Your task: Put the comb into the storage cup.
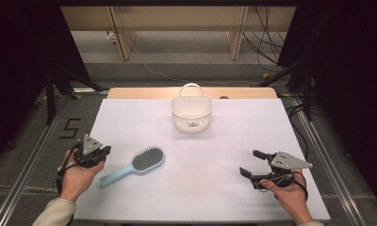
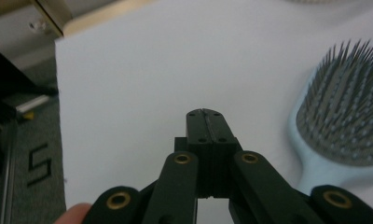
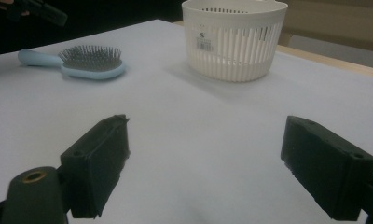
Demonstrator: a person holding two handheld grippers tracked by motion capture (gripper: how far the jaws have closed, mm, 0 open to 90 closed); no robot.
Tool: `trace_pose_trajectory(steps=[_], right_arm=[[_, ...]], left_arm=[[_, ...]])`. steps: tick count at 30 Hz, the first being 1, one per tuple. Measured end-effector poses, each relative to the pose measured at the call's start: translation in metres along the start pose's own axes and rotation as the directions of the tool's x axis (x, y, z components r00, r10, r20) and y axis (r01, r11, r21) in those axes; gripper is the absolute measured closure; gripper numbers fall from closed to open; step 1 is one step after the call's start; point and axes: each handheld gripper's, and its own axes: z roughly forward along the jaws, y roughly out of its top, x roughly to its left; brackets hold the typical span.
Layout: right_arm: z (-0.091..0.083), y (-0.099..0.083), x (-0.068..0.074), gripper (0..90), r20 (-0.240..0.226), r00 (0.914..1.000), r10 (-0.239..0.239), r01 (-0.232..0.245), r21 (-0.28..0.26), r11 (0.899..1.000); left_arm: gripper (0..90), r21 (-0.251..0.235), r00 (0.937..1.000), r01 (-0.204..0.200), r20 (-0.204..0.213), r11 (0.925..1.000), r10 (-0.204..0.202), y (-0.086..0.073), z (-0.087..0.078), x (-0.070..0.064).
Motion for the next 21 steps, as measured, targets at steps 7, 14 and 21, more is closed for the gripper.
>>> trace_pose_trajectory(steps=[7,14,21], right_arm=[[0.000,0.000,0.000,15.9,0.002,1.0000,0.001,-0.001,0.007,1.000],[0.000,-0.001,0.000,15.9,0.004,1.0000,0.003,-0.003,0.008,1.000],[0.000,-0.001,-0.001,15.9,0.003,1.0000,0.005,-0.005,0.008,1.000]], left_arm=[[90.0,0.195,0.9973,0.010,0.069,0.9807,-0.024,-0.006,0.013,-0.002],[90.0,0.280,0.9939,0.001,0.106,0.9601,-0.032,-0.007,0.016,-0.008],[90.0,0.315,0.9919,-0.023,0.126,0.9488,-0.018,-0.006,0.017,-0.011]])
